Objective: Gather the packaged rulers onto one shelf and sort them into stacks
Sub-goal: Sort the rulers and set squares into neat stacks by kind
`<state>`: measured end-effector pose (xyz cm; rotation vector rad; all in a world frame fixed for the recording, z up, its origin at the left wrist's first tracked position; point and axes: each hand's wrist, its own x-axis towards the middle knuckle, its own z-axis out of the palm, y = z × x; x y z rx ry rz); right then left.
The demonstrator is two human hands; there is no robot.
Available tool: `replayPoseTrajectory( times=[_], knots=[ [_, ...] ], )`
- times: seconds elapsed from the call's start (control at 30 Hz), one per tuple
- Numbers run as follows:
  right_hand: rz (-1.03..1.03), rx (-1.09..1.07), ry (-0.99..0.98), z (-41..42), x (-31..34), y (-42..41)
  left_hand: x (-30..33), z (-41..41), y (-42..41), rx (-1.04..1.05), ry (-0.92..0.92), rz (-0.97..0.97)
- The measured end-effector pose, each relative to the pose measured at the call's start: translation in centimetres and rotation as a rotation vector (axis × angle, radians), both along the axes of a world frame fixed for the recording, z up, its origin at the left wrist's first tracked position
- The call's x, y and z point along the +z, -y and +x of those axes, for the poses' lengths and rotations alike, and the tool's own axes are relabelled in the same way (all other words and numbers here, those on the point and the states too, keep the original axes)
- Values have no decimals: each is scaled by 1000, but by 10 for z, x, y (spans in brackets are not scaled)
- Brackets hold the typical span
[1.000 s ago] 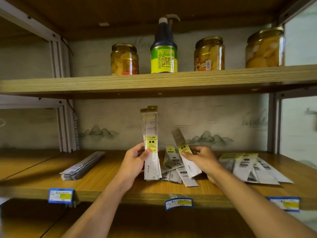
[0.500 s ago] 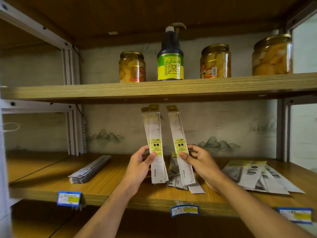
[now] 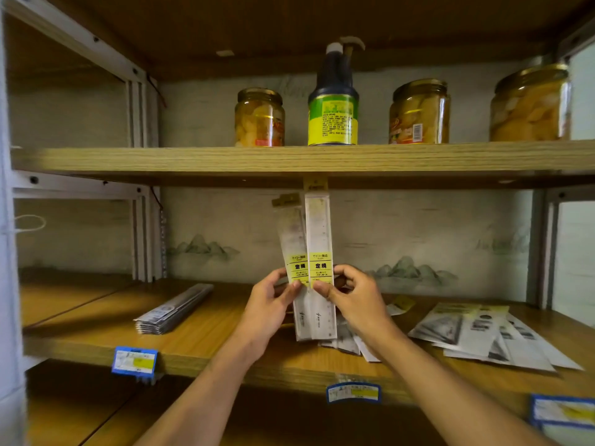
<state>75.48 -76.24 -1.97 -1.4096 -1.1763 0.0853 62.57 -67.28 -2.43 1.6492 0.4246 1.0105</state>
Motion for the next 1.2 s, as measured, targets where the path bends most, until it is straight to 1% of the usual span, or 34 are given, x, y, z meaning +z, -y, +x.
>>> replayPoseTrajectory(
  times=[0.1,0.27,0.37,0.47,0.53,0.6,0.63,0.67,0.73,0.77,0.8,0.97,1.03,1.13,1.2],
  knots=[
    [-78,-57,25,3,0,-4,1,-2,3,-54,-24,66],
    [-143,-156,88,4,2,-7,1,-6,5,-132,-29,93],
    [-189,-159,52,5,3,-8,-1,-5,3,-146,-48,102],
    [-256,-136,42,4,8,-6,-1,-3,2,-130,-35,98],
    [-244,-112,-19,6,11,0,-1,-2,0,-98,-14,71],
    [-243,-164,-12,18,10,10,-2,-2,-2,-52,-1,55],
    [-285,-224,51,28,8,15,-3,-2,-3,-28,1,57],
    [-380,-277,138,38,4,19,-4,-1,-5,-8,0,60],
    [-624,-312,290,50,-3,27,-5,1,-5,12,-8,65],
    [-696,-313,327,52,-6,28,-5,2,-5,16,-17,62],
    [-727,-314,339,52,-7,29,-4,3,-4,20,-27,57],
    [-723,-328,339,54,-1,28,-4,2,-4,33,-54,35],
    [-691,-313,341,55,-2,26,-3,0,-3,38,-48,38],
    [-622,-291,417,51,-5,22,-3,-1,-2,46,-41,36],
    [-616,-291,490,47,-5,20,-3,0,-2,53,-34,27]
  ],
)
